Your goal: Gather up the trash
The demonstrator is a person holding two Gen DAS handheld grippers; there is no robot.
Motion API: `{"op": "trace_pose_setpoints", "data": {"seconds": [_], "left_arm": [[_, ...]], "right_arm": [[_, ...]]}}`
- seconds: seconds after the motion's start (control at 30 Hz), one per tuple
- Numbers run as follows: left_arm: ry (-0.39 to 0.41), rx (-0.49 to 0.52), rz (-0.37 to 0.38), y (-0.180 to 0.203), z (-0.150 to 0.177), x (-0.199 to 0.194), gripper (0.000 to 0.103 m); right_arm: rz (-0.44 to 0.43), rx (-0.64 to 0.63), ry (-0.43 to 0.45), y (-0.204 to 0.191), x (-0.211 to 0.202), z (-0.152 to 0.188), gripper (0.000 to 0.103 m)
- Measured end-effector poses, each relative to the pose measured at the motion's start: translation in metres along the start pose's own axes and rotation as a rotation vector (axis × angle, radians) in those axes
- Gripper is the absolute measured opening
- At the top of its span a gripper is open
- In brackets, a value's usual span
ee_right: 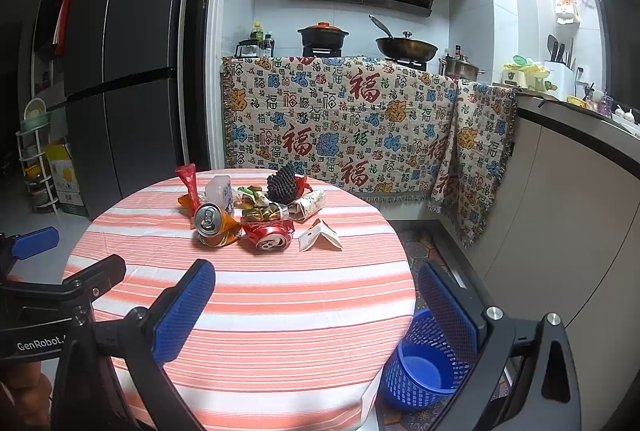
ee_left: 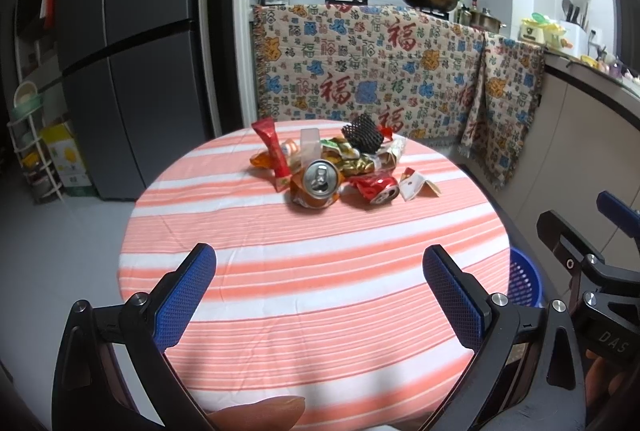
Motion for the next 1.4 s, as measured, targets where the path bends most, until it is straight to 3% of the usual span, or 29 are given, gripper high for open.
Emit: {"op": "trace_pose_setpoints", "data": {"seconds": [1.4], "left_arm": [[-0.008, -0.003, 0.001, -0.0002, 0.0038, 0.0026, 0.103]], "right_arm": [[0.002, 0.000, -0.004, 0.0031, 0.0016, 0.0032, 0.103]]}}
Point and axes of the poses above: each gripper's, at about its wrist camera, not at the fingertips, and x roughly the way its jaws point, y to its right, z to its underside, the point moved 2 cm from there along x, roughly the way its jaws point, and after that the axes turned 3 degrees about -z, right-handed, at the moved point
